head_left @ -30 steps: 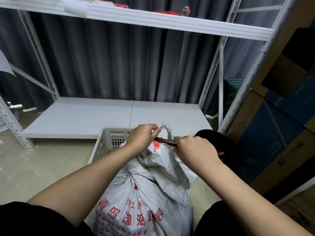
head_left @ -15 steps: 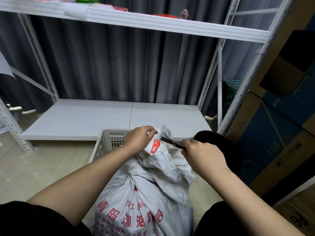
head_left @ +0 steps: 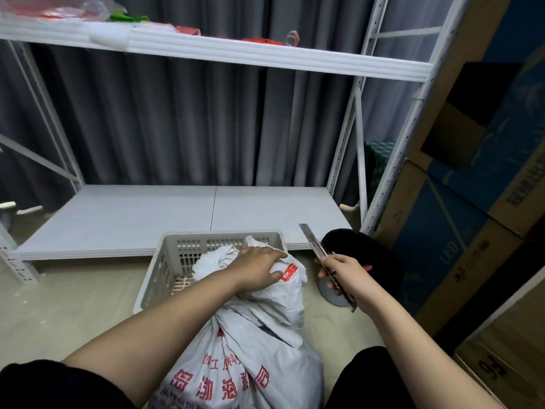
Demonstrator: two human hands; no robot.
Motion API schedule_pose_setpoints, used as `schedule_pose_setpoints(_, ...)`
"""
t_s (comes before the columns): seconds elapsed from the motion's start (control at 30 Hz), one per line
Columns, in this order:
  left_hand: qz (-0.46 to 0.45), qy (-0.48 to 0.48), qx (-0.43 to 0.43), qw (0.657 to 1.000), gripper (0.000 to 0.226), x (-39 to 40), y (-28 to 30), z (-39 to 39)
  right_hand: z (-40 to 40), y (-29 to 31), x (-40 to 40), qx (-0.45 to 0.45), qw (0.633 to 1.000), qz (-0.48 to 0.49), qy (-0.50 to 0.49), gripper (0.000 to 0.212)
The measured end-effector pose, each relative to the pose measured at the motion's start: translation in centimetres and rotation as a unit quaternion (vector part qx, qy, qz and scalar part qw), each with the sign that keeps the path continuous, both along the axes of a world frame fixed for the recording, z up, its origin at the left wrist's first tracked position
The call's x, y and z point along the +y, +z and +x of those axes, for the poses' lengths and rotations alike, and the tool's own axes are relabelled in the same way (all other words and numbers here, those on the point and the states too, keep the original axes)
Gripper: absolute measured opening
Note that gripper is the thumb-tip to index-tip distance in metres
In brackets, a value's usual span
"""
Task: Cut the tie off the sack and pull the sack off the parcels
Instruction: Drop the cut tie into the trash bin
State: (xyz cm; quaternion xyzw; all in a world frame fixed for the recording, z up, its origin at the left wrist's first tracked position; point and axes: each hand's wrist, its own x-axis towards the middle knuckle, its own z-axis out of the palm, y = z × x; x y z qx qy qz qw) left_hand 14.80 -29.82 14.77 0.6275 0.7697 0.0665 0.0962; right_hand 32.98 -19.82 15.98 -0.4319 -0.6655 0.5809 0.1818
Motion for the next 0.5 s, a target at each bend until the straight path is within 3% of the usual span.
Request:
schedule_pose_setpoints(0.23,-0.011,-0.031,-0.016,0.999,0.051,2.7,-1.4,3.2,1.7,-2.1,1.2,0.077,0.990,-0.107,-0.053,0.011)
schedule_pose_setpoints(0.37,-0.065,-0.040,-0.041,0.996,0.055,4.7,-3.6,5.7,2.7,-4.9,3.0,0.046,0.986,-0.113,-0.113,0.015)
schedule_pose_setpoints(0.5,-0.104,-0.052,-0.054,0.992,0.058,6.3,-6.2,7.8,3.8,-10.2,5.5,-0.007,0.968,-0.195,-0.159,0.020)
